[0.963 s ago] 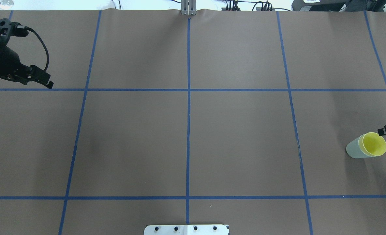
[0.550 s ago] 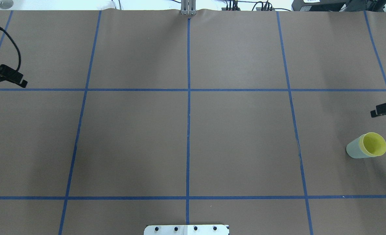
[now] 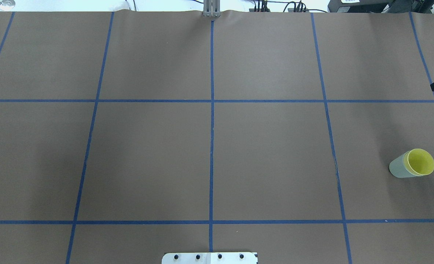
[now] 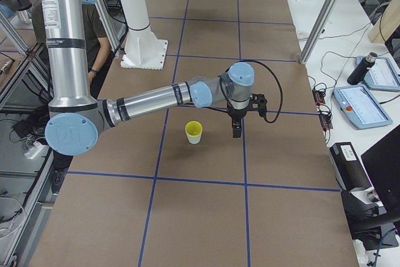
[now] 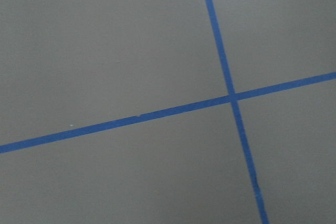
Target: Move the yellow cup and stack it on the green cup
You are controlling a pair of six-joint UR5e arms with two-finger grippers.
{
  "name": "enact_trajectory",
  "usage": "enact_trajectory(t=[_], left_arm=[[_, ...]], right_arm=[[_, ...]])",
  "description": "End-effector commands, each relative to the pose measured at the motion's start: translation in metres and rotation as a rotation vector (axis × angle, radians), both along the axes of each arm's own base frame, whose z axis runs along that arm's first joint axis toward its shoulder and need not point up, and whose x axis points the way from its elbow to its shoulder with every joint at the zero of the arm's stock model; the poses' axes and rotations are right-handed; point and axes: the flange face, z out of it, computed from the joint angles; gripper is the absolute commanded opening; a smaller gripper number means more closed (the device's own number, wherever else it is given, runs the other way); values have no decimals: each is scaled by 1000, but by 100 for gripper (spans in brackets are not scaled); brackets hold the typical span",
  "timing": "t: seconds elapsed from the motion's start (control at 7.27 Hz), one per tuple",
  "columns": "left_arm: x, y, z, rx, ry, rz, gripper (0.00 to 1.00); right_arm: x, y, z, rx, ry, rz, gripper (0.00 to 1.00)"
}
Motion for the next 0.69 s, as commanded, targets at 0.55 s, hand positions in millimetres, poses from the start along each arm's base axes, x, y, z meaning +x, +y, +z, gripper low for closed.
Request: enact_trajectory(t=[0.55], left_arm=[[-6, 24, 41, 2, 116, 36, 100]], right_arm=[[46, -22, 38, -43, 28, -80, 100]])
